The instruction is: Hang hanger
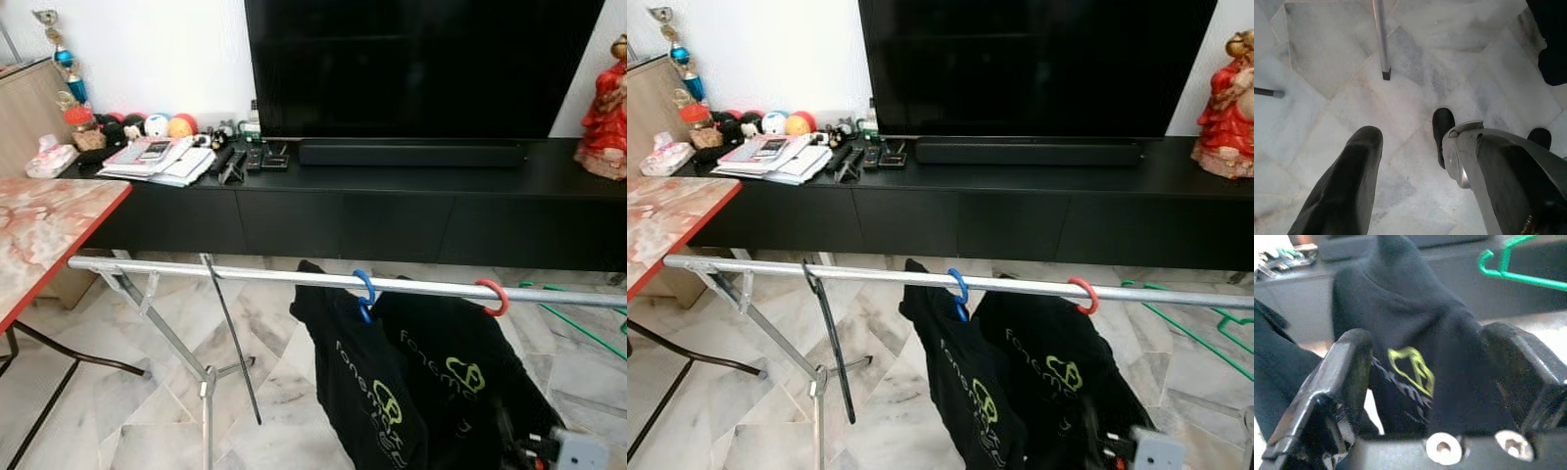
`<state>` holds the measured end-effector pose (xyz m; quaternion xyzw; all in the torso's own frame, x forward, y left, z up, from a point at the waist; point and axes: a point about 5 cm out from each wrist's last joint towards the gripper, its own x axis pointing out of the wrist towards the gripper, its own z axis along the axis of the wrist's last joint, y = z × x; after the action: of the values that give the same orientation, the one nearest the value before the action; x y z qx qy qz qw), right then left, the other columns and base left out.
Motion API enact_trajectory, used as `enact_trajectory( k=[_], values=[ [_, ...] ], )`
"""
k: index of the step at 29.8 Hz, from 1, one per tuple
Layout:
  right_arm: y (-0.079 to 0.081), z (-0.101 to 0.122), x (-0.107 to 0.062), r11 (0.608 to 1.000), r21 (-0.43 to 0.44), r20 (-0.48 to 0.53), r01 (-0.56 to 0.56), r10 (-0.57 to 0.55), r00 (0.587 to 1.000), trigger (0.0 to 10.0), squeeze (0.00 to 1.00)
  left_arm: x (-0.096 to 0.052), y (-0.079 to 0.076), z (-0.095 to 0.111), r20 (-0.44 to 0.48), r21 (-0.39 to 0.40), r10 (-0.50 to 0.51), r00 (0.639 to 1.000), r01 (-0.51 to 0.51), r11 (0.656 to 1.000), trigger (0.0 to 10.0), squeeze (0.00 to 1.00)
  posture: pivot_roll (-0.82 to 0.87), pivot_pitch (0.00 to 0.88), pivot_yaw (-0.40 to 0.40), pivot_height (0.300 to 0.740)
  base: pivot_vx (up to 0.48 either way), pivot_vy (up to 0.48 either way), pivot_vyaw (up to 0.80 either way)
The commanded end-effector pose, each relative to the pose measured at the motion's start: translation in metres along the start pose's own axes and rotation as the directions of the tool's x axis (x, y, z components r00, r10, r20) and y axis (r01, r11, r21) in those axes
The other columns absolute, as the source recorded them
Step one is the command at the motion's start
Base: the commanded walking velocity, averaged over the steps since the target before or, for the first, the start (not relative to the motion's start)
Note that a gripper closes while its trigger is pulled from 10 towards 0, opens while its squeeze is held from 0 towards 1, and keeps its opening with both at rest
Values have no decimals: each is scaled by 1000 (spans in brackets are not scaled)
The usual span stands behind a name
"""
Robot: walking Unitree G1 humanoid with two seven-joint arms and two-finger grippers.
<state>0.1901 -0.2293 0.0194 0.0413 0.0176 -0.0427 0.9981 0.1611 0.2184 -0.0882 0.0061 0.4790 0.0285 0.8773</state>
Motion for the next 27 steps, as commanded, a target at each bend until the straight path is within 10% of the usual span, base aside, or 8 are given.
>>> enact_trajectory(
  k=[1,27],
  values=[
    [3,11,5,1000,9,32,-12,12,999,10000,0,-1,3,-2,-5,-8,11,1000,-11,1000,10000,0,-26,0,35,740,0,0,0],
    [10,23,21,999,23,-25,-43,44,999,10000,0,0,-1,1,4,-8,8,1000,-8,1000,10000,0,0,0,23,740,0,321,0]
  ],
)
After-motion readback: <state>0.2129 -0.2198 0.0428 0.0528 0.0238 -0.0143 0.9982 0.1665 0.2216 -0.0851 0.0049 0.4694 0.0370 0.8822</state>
